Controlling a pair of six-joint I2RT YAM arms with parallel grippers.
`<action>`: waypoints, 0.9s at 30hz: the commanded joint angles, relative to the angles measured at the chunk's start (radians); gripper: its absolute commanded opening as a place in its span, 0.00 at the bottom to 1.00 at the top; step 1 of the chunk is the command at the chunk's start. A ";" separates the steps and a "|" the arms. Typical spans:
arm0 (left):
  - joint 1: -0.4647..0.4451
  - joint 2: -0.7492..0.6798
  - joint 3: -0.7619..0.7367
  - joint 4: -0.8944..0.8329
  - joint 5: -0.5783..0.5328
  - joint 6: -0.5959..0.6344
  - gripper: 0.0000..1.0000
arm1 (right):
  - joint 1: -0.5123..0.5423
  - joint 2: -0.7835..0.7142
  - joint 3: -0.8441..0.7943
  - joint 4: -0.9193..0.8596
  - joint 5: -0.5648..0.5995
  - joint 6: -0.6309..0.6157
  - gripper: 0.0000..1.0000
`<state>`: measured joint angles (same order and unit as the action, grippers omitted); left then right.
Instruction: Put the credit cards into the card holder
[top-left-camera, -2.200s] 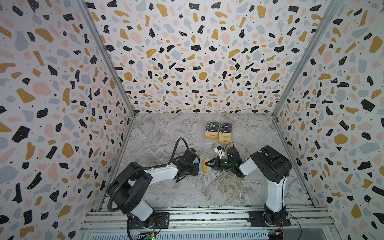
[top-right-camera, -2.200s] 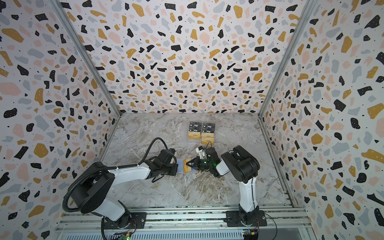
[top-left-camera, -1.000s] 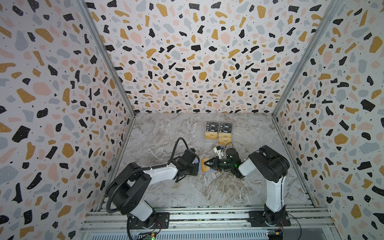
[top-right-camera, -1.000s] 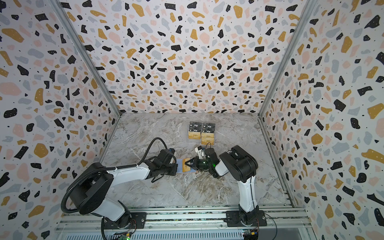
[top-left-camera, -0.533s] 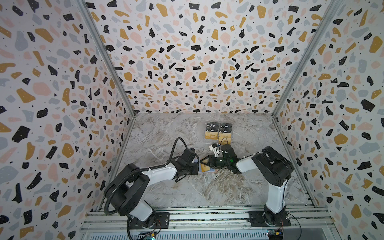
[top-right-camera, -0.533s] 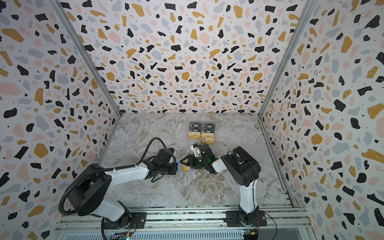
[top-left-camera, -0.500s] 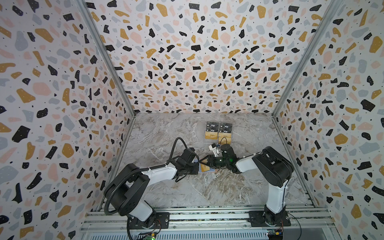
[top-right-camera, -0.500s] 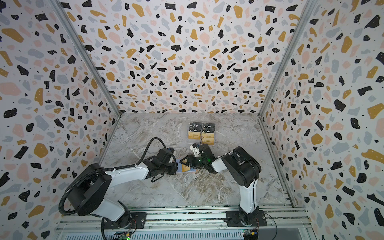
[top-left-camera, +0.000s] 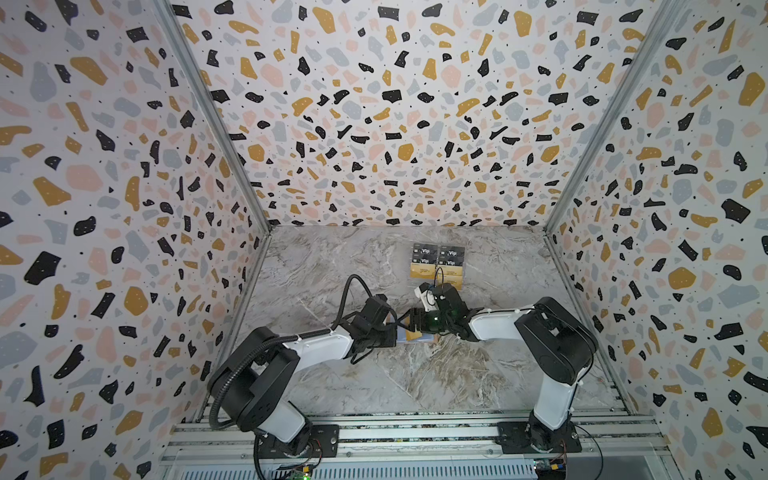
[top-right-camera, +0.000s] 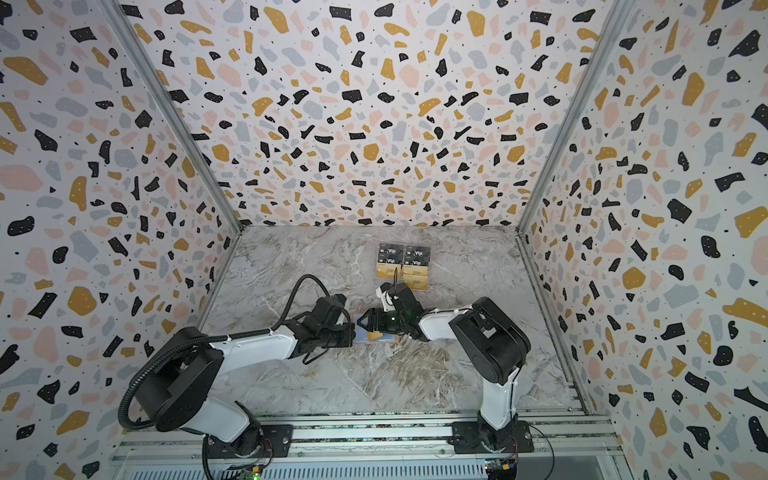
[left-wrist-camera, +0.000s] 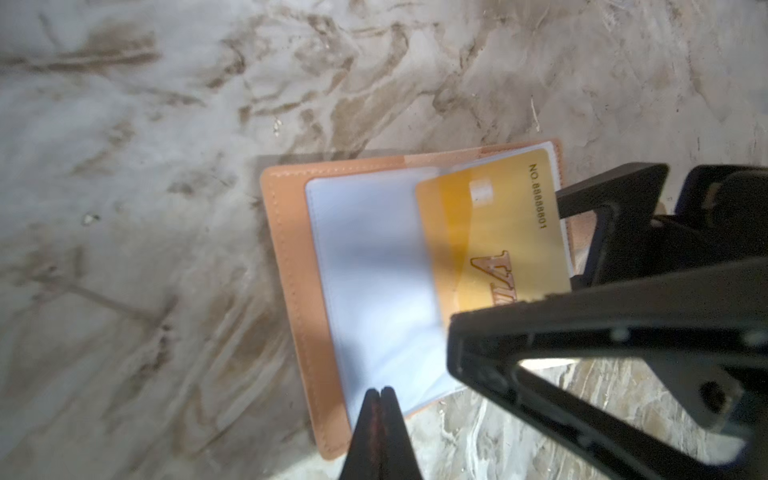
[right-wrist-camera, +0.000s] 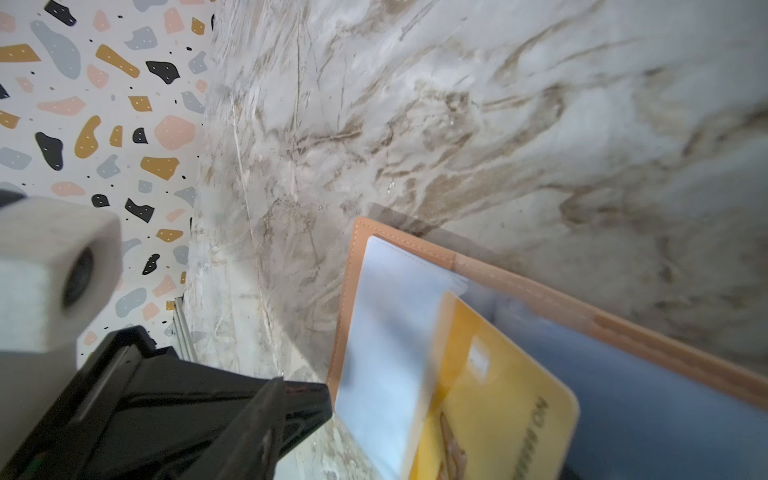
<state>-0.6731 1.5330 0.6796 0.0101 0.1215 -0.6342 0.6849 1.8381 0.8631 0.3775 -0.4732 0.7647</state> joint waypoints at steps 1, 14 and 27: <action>0.007 0.012 -0.027 0.053 0.018 -0.018 0.00 | 0.003 -0.028 -0.019 -0.027 0.002 -0.020 0.73; 0.008 0.058 -0.048 0.083 0.026 -0.023 0.00 | -0.008 -0.025 0.008 -0.095 -0.016 -0.059 0.76; 0.011 0.051 -0.056 0.075 0.022 -0.028 0.00 | -0.051 -0.053 0.032 -0.165 -0.038 -0.129 0.78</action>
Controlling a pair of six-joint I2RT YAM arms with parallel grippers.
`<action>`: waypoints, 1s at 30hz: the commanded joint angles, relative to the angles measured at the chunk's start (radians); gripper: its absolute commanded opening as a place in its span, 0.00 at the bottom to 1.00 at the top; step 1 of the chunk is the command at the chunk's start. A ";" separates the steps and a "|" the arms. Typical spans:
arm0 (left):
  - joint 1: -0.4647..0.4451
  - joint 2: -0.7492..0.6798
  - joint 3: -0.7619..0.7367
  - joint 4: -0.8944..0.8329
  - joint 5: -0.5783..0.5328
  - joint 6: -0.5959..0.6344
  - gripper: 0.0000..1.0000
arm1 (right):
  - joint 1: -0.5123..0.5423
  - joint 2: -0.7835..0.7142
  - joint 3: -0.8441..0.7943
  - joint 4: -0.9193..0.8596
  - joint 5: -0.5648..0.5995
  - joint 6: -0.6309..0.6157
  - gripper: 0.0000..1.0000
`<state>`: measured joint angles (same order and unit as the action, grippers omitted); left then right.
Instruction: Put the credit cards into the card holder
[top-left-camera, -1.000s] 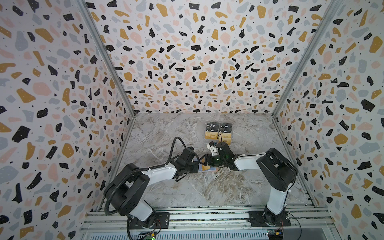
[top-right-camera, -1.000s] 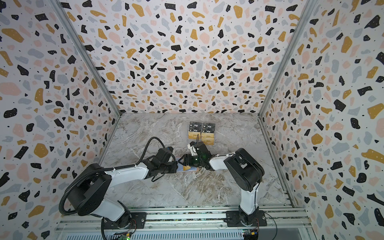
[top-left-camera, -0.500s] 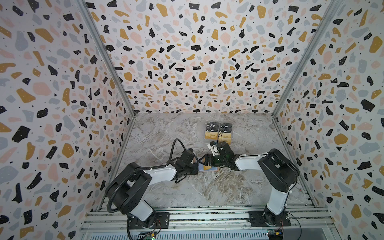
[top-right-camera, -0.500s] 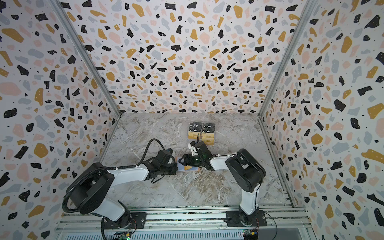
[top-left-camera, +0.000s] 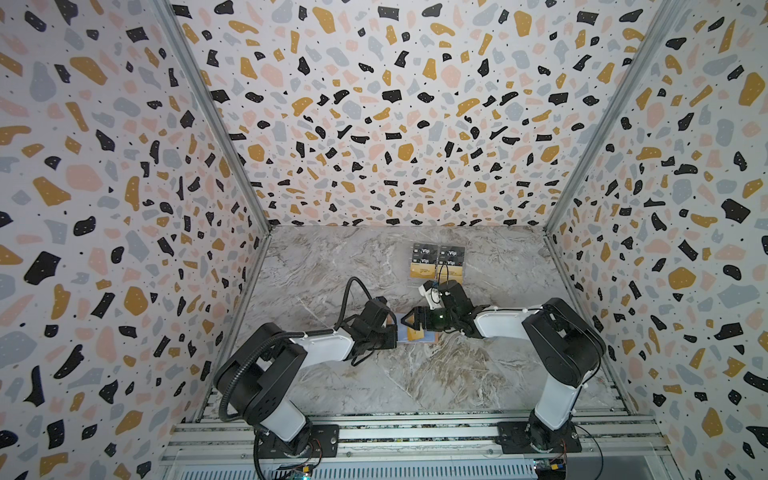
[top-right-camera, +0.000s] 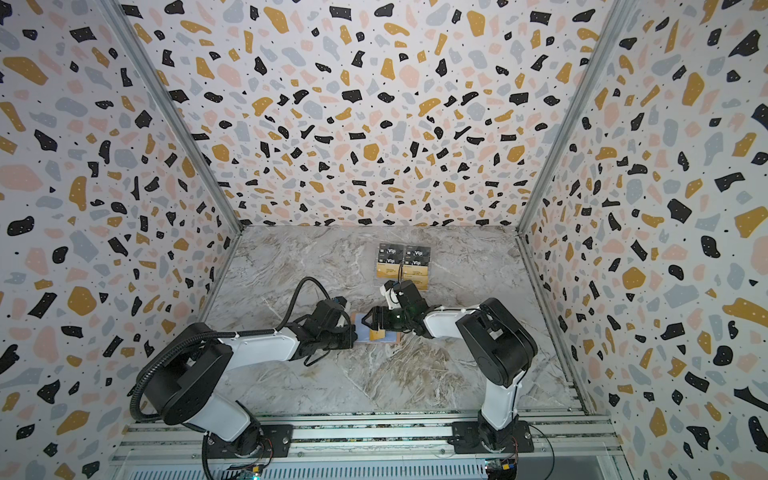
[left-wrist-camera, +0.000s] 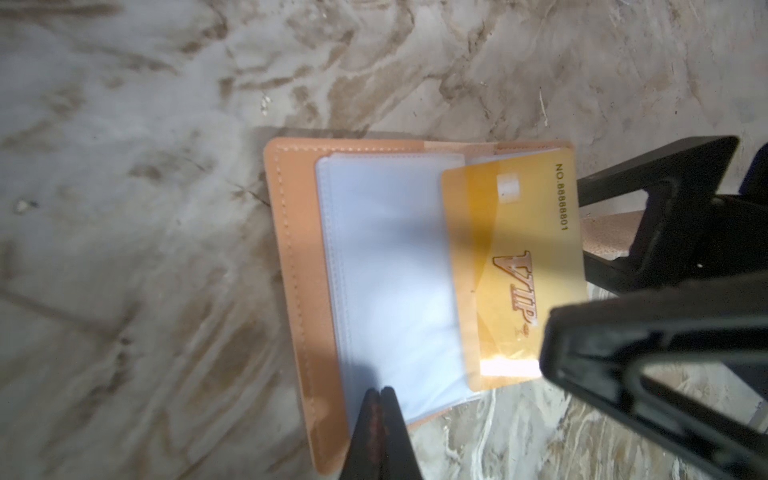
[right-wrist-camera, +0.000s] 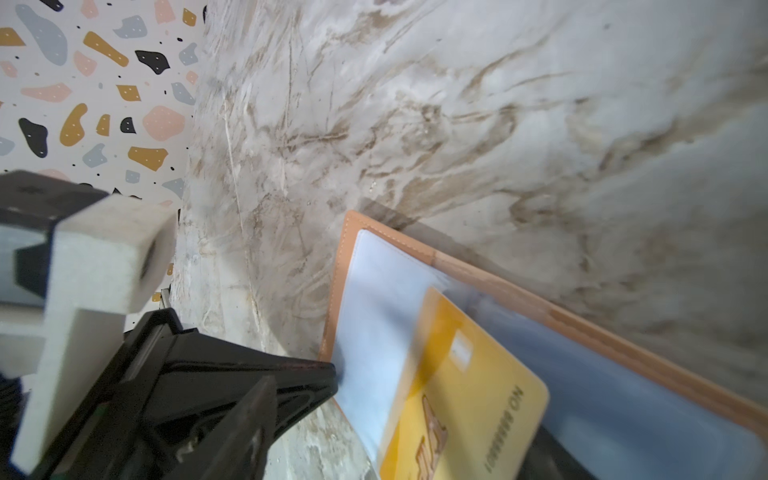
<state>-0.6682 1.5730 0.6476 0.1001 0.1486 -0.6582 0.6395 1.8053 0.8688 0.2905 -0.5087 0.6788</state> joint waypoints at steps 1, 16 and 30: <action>0.007 0.011 -0.023 -0.016 -0.005 -0.003 0.00 | -0.006 -0.021 0.029 -0.088 -0.003 -0.044 0.78; 0.007 -0.014 -0.019 -0.016 0.010 -0.008 0.00 | 0.006 -0.039 0.028 -0.203 0.081 -0.028 0.83; 0.007 -0.033 -0.022 0.020 0.041 -0.029 0.00 | 0.025 -0.055 0.079 -0.301 0.110 -0.048 0.83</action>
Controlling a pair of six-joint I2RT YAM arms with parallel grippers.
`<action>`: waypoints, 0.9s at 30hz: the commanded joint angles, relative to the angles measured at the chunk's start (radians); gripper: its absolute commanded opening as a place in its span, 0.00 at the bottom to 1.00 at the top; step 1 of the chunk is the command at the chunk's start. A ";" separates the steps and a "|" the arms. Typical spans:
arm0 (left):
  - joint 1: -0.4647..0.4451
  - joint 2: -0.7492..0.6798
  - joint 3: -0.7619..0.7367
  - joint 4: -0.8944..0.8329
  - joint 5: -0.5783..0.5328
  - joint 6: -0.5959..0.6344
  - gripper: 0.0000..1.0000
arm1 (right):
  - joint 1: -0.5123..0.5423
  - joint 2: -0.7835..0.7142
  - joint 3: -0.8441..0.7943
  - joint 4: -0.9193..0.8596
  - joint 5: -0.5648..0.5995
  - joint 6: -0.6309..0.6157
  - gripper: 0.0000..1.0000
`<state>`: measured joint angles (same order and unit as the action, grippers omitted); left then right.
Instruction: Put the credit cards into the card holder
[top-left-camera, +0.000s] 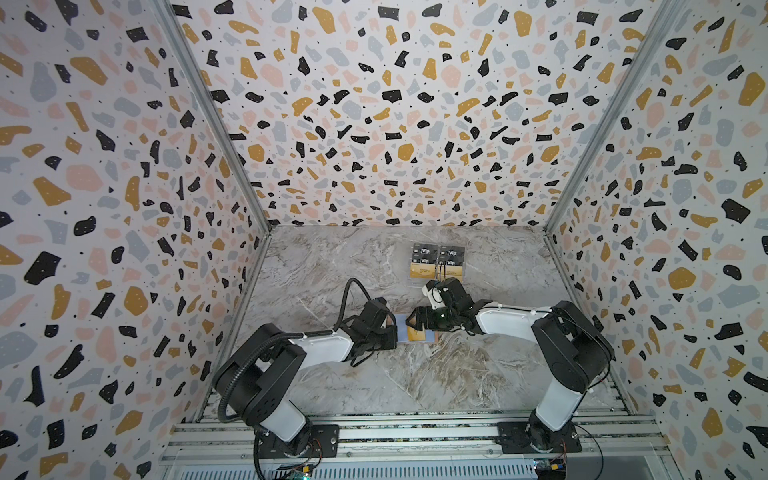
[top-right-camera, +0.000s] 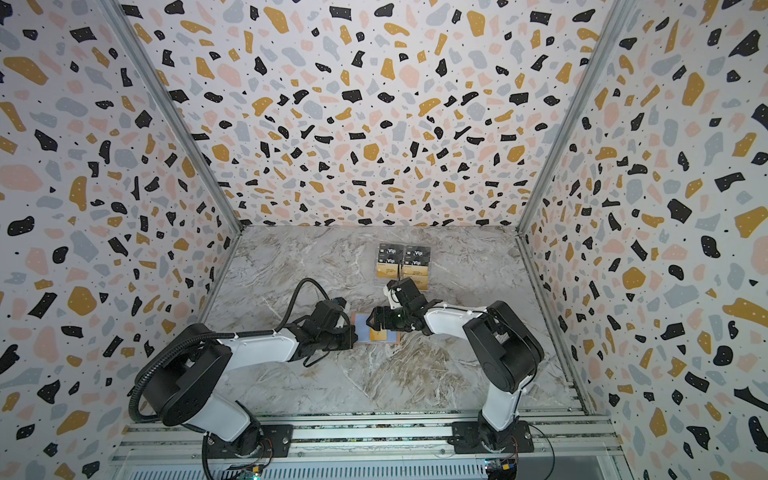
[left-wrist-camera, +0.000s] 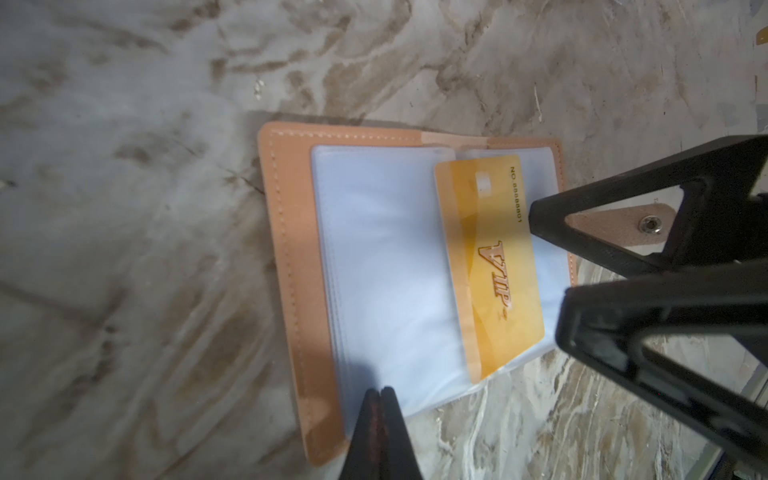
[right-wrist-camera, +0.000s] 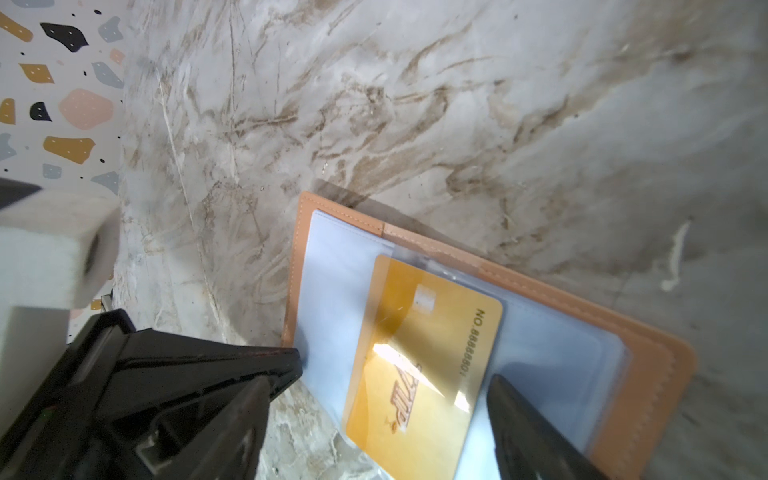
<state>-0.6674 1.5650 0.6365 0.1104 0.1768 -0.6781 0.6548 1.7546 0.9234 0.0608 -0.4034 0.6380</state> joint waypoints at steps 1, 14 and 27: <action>0.006 -0.026 -0.012 0.011 0.013 -0.011 0.00 | 0.013 0.000 0.027 -0.074 0.000 -0.003 0.83; 0.006 -0.043 -0.027 0.023 0.014 -0.019 0.00 | 0.028 0.023 0.016 -0.011 -0.122 0.127 0.84; 0.022 -0.110 -0.041 0.048 0.019 -0.049 0.02 | 0.066 0.026 0.021 0.039 -0.064 0.215 0.83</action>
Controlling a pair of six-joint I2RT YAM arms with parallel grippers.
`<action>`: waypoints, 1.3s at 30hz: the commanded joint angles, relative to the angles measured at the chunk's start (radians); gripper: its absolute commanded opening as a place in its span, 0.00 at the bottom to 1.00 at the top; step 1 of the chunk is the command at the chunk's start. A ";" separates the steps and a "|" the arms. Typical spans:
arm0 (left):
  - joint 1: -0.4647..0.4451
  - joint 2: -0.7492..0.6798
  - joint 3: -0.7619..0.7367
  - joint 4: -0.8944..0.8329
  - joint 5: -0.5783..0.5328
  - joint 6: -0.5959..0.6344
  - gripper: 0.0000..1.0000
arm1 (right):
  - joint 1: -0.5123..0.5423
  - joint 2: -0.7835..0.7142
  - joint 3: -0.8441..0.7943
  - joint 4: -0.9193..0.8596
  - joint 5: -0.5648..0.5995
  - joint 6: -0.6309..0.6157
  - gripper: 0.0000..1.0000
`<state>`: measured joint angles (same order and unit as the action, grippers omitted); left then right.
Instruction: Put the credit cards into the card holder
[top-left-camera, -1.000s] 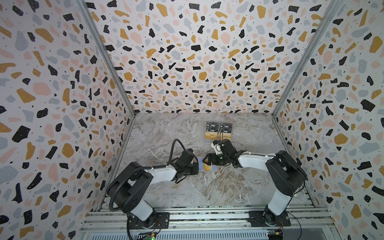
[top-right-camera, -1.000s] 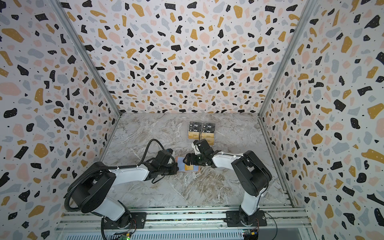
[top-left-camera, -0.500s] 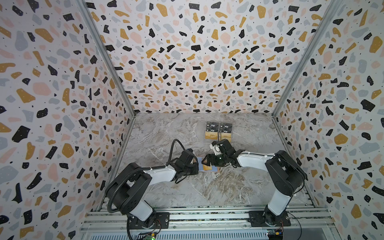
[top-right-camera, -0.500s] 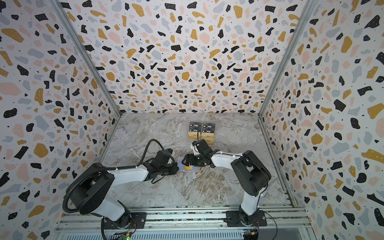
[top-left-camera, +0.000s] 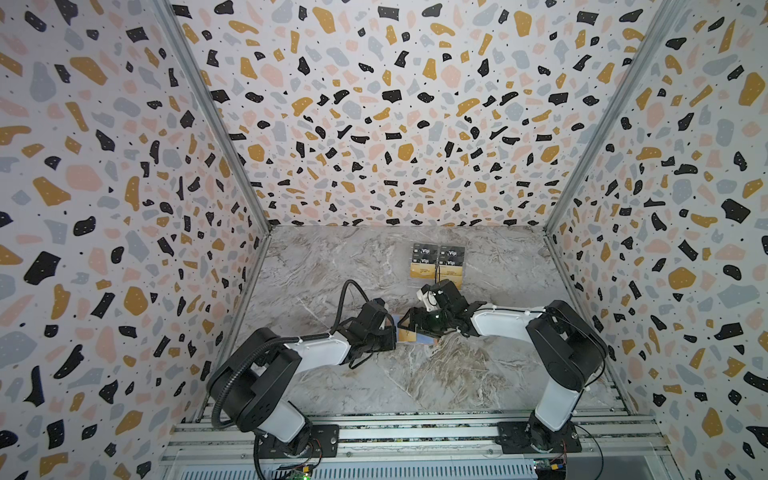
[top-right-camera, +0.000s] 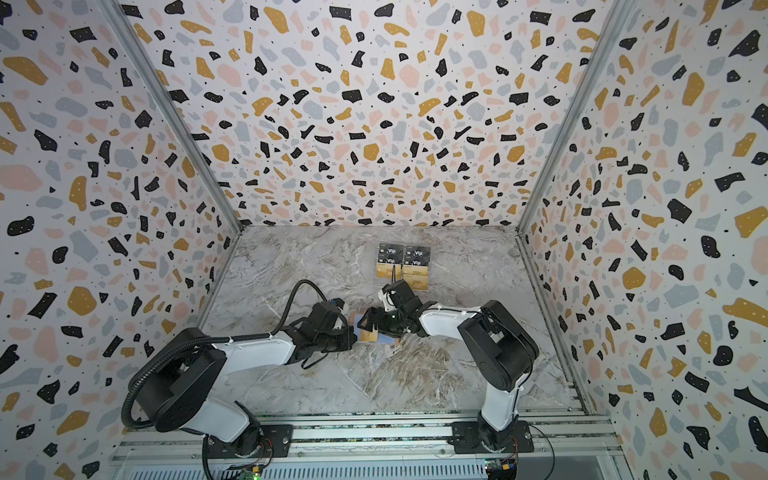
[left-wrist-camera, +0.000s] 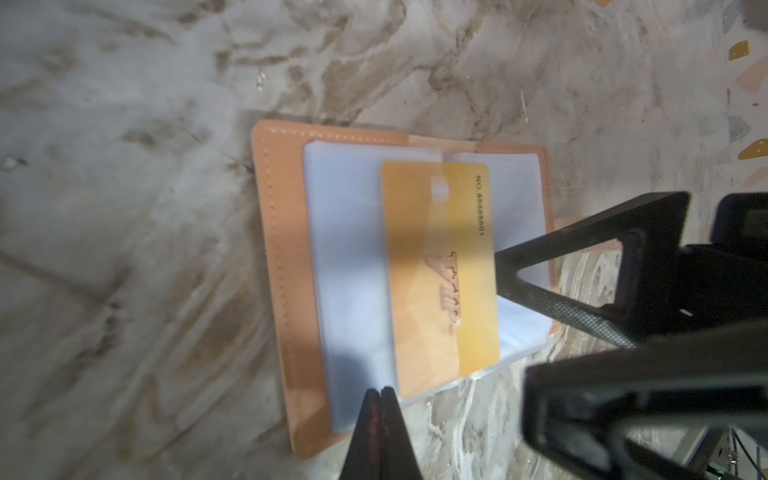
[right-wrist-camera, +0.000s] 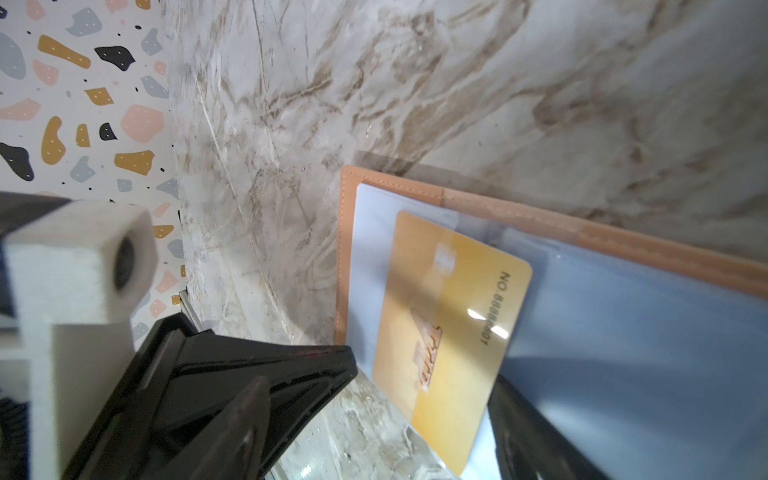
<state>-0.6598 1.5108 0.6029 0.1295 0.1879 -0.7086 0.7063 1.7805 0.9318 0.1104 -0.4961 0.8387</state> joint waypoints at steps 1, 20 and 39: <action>0.023 -0.074 -0.006 0.025 0.004 -0.022 0.06 | 0.016 0.002 0.018 -0.024 0.036 0.006 0.83; 0.146 0.018 -0.028 0.061 0.037 -0.002 0.13 | 0.041 0.046 0.081 -0.037 0.018 -0.008 0.83; 0.143 -0.050 -0.147 0.231 0.109 -0.096 0.00 | 0.131 0.076 0.171 -0.072 0.091 0.019 0.82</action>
<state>-0.5133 1.4811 0.4728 0.2989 0.2760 -0.7830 0.8112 1.8740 1.0721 0.0731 -0.4393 0.8478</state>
